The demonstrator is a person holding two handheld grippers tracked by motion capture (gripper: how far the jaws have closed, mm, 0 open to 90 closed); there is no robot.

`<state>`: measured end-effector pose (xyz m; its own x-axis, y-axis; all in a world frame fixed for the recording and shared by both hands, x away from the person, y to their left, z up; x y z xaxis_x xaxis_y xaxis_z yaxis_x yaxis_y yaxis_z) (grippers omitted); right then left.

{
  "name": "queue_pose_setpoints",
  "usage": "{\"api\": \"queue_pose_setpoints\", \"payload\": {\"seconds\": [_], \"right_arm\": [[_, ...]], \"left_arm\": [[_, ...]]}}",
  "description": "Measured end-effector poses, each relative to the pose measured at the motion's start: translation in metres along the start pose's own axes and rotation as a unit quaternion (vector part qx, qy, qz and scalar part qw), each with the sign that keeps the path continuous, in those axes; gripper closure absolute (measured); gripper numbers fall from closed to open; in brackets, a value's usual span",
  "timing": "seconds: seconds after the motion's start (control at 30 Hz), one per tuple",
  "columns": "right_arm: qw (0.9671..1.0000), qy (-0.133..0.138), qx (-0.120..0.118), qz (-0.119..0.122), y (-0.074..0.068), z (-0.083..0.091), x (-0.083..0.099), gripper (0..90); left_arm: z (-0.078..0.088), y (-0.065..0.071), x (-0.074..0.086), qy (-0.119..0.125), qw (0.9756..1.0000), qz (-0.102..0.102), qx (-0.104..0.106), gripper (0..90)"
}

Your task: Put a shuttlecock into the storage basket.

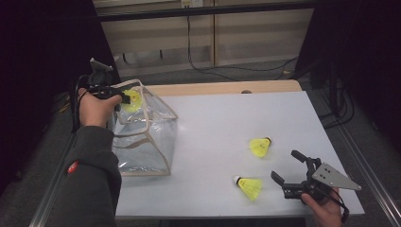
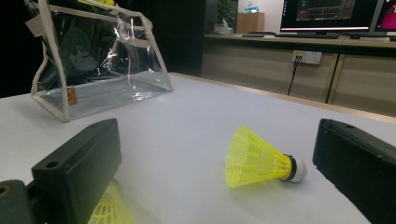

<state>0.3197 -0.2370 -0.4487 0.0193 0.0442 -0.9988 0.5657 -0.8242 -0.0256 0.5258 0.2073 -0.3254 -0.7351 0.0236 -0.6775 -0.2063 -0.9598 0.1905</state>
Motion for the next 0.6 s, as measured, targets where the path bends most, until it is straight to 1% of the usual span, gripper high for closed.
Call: {"api": "queue_pose_setpoints", "payload": {"seconds": [0.27,0.6], "right_arm": [[1.0,0.0,0.0,0.0,-0.0001,-0.0001,0.0001,0.8],[1.0,-0.001,0.0,-0.001,-0.0001,-0.0002,0.0004,0.8]], "left_arm": [[-0.0034,-0.0017,0.0017,-0.004,1.0,0.001,-0.003,86.9],[-0.0032,-0.0069,0.0014,0.002,0.9999,0.008,-0.009,86.4]]}}
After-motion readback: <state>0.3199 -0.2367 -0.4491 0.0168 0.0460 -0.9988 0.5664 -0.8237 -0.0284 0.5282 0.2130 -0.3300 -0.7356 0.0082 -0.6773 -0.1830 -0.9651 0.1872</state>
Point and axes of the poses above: each handheld gripper's, and its own axes: z roughly backward along the jaws, x roughly out of its underside, y roughly to its right, the point moved 10 cm from there along -z, roughly forward along the jaws, and after that the axes turned 8 degrees about y, right-handed, at the moved point
